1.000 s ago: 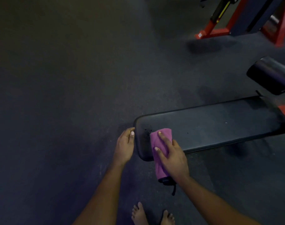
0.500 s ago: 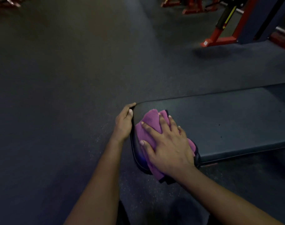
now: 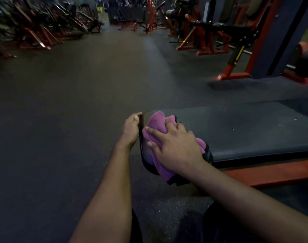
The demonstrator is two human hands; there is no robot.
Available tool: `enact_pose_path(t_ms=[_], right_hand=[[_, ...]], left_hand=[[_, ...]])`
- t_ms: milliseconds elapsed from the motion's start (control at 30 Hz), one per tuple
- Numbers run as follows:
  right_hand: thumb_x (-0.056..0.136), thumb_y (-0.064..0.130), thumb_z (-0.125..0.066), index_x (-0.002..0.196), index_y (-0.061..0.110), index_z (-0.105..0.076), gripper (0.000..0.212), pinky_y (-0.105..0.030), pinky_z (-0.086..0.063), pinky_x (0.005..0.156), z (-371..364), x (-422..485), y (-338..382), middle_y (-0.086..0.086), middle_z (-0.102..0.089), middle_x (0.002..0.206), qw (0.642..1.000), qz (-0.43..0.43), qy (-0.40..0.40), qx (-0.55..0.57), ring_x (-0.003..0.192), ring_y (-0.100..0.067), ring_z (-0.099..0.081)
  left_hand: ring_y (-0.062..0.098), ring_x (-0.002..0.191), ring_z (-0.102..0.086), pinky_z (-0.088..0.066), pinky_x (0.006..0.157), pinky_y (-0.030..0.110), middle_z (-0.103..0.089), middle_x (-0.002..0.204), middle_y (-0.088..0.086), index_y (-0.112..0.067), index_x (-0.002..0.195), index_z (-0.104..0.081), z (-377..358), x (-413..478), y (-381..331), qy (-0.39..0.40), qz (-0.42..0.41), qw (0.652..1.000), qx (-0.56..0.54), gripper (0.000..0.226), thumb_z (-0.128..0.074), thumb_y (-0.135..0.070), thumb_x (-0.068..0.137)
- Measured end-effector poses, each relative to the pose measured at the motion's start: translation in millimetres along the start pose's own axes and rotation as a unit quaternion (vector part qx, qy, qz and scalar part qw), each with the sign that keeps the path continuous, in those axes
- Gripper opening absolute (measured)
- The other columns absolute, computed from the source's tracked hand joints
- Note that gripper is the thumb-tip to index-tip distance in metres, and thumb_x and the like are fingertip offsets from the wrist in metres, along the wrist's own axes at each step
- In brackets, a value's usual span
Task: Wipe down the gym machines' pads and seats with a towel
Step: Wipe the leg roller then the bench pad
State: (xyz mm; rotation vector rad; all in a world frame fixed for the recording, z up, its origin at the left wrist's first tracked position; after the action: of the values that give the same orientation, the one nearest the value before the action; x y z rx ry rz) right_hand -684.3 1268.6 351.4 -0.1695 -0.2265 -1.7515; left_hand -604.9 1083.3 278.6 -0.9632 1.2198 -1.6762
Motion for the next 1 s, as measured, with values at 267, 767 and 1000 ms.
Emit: enact_pose_path(t_ms=[267, 767, 1000], right_hand=[[0.103, 0.060, -0.032, 0.147, 0.052, -0.039, 0.046, -0.052, -0.045, 0.097, -17, 79, 1, -0.009, -0.043, 0.147, 0.998, 0.018, 0.063, 0.003, 0.130, -0.035, -0.043], [0.103, 0.053, -0.037, 0.138, 0.043, -0.053, 0.039, -0.057, -0.045, 0.100, -32, 126, 7, -0.011, -0.044, 0.142, 0.996, -0.019, 0.085, 0.017, 0.128, -0.038, -0.042], [0.103, 0.048, -0.038, 0.140, 0.047, -0.047, 0.039, -0.053, -0.046, 0.094, -3, 24, 26, -0.006, -0.044, 0.143, 0.998, 0.048, 0.034, 0.003, 0.127, -0.034, -0.042]], left_hand=[[0.020, 0.116, -0.065, -0.049, 0.106, 0.047, -0.071, 0.120, 0.004, -0.026, 0.116, -0.068, 14, -53, 9, -0.063, -0.017, 0.998, 0.002, 0.037, -0.040, -0.039, 0.095], [0.025, 0.109, -0.062, -0.051, 0.093, 0.042, -0.069, 0.112, 0.004, -0.023, 0.114, -0.063, 19, -93, -7, -0.136, -0.034, 0.984, 0.112, 0.031, -0.034, -0.031, 0.106], [0.024, 0.105, -0.063, -0.051, 0.095, 0.045, -0.071, 0.105, -0.003, -0.022, 0.118, -0.063, 40, -106, -15, -0.169, -0.035, 0.979, 0.106, 0.029, -0.037, -0.025, 0.108]])
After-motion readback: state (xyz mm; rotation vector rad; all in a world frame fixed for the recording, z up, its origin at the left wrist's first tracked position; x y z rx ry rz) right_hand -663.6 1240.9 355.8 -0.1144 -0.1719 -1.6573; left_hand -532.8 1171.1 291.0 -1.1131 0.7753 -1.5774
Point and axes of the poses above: each hand's wrist, its own x-axis towards the middle knuckle, its own z-axis out of the back of the hand, y = z × x, the point moved 7 cm from there along x, towards the middle knuckle
